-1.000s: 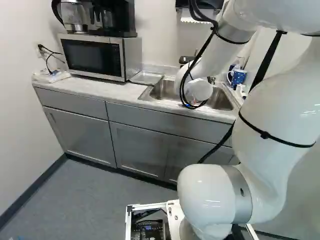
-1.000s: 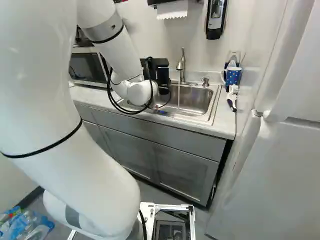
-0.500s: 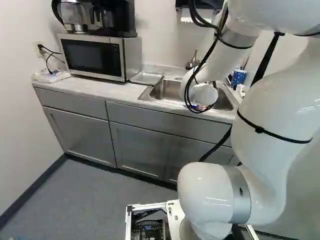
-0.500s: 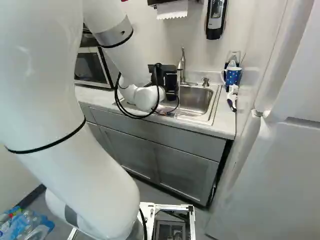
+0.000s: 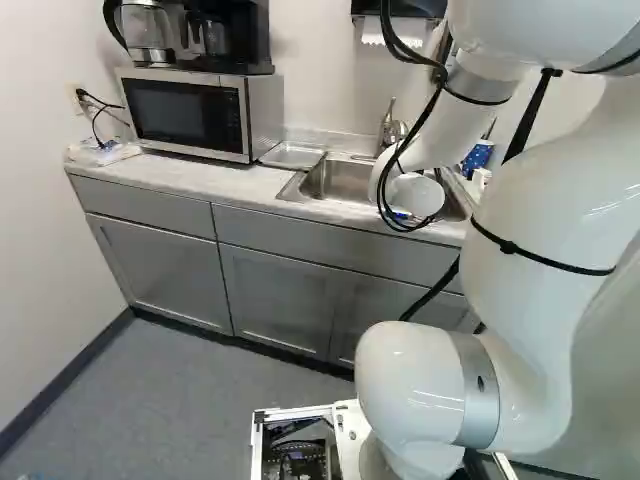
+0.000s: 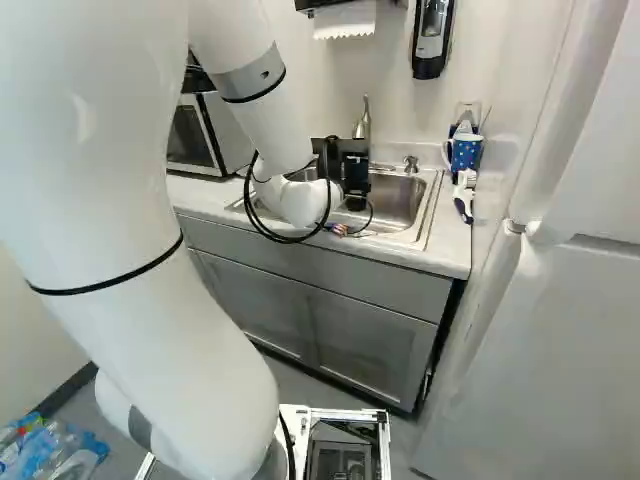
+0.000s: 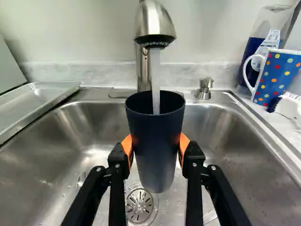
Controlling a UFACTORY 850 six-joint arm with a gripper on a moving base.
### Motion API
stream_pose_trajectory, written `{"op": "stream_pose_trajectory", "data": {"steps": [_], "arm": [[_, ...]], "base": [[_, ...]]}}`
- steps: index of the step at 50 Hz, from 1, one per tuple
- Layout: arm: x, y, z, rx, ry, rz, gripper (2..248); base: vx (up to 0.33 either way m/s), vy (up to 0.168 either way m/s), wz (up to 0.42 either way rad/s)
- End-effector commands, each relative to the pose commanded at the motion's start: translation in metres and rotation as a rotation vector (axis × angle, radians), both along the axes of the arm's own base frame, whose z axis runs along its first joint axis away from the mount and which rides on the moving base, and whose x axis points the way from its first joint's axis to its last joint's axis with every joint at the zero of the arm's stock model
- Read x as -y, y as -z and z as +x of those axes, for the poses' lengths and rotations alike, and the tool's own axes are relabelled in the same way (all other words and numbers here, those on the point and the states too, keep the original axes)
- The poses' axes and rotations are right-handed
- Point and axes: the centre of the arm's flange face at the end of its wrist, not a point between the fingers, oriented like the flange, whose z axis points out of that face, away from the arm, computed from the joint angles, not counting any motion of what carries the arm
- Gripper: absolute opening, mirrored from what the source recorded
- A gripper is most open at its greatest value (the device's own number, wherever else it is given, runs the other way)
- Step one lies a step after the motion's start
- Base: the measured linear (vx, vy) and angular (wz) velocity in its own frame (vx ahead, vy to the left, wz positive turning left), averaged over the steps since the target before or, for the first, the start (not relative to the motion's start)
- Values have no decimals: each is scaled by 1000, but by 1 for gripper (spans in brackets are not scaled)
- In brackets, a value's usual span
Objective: Rinse the cup and place it in the tray
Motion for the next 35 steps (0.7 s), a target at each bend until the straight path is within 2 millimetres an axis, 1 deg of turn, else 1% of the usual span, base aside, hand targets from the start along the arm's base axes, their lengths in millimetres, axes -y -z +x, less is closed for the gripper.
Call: {"op": "stream_pose_trajectory", "data": {"steps": [35], "arm": [[0, 0, 0, 0, 0, 0, 116]], "base": [[0, 0, 0]]}}
